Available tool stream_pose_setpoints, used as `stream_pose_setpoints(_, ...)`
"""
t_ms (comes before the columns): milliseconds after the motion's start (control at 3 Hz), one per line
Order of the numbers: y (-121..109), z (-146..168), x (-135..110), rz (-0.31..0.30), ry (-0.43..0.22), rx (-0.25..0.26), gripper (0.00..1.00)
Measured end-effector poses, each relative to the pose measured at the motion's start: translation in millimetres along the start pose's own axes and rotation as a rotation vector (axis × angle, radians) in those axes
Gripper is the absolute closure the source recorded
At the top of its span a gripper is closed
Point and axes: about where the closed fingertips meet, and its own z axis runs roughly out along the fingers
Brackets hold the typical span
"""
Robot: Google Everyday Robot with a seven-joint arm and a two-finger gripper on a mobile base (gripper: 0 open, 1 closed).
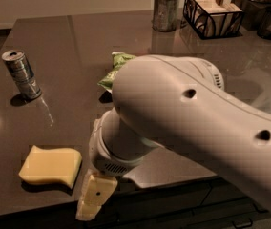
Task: Move sponge near redbull can
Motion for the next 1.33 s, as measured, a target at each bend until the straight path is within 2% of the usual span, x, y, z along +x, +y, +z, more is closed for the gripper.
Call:
stream_pose_setpoints(667, -2, 3, -4, 0.001, -0.017, 0.004, 0.0)
stream_pose_setpoints(1333, -4, 21, -22, 0.009, -0.065, -0.011, 0.0)
